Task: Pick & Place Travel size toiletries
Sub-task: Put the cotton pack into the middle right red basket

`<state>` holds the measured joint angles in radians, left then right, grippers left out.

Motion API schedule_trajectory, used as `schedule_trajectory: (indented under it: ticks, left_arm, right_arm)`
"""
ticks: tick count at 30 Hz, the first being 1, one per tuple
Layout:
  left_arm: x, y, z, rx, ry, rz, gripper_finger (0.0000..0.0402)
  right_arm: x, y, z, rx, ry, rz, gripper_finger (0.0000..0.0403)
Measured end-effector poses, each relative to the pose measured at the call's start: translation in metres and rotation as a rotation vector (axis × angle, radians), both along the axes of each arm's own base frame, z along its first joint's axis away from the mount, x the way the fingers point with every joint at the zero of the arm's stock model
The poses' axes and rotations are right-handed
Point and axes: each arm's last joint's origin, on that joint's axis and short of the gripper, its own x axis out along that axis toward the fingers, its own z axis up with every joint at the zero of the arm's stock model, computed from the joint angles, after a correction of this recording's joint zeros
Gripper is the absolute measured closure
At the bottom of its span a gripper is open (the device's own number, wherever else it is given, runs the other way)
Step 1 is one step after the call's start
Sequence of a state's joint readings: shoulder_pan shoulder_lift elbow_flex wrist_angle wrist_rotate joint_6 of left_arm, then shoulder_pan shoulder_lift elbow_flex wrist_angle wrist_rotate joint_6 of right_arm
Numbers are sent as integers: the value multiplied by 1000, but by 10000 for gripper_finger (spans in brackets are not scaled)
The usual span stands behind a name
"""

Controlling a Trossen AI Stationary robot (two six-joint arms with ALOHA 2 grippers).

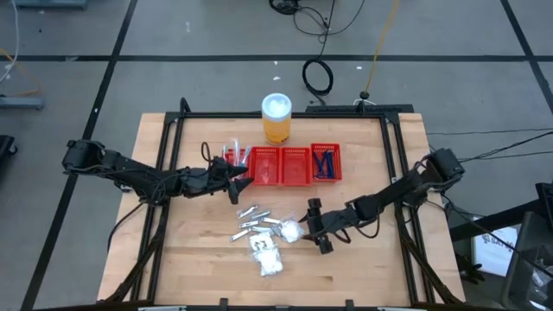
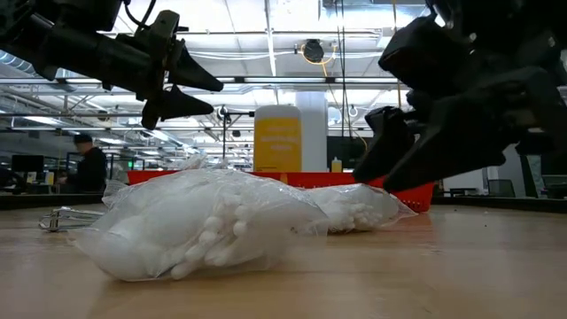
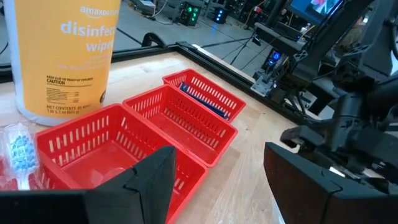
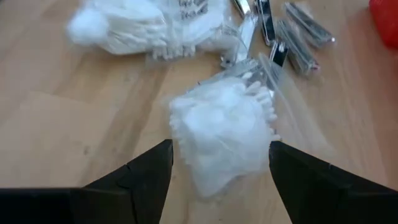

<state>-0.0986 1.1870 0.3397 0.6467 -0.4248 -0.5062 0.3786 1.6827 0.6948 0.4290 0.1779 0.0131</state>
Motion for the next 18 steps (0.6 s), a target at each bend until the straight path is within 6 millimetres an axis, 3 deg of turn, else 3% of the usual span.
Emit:
schedule_trajectory:
  ticks: [7, 18]
  left_arm:
    - [0, 0, 0, -2, -2, 3, 163]
    - [0, 0, 0, -3, -3, 4, 163]
  right_arm:
    - [1, -5, -2, -3, 20, -19, 163]
    - [0, -3, -3, 64, 51, 50, 265]
